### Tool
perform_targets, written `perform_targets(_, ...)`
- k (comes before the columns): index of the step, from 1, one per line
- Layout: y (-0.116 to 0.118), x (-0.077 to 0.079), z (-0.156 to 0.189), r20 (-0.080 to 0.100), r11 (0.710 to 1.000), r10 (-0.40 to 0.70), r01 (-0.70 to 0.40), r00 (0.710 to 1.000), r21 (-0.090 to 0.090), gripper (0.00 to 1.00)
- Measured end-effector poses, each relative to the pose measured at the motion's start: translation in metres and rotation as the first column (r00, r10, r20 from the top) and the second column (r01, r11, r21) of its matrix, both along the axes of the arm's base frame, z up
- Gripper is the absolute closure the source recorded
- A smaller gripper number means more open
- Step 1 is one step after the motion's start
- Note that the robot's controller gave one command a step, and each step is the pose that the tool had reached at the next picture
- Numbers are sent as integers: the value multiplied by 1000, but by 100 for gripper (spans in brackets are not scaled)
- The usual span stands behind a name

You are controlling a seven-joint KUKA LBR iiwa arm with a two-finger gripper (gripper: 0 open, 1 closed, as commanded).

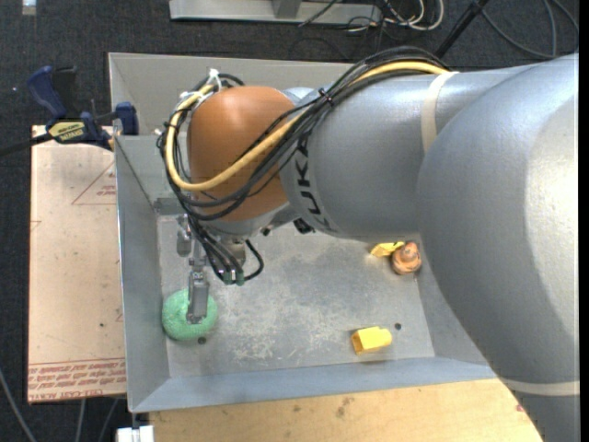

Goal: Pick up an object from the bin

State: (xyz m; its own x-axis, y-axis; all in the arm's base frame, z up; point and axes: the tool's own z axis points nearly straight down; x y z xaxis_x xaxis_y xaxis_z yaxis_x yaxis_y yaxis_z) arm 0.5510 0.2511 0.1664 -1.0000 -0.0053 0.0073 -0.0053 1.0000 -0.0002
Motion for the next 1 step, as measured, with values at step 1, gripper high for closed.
perform_targets(1, -1, 2, 5, 7, 1000, -4, 4, 1000, 2, 0)
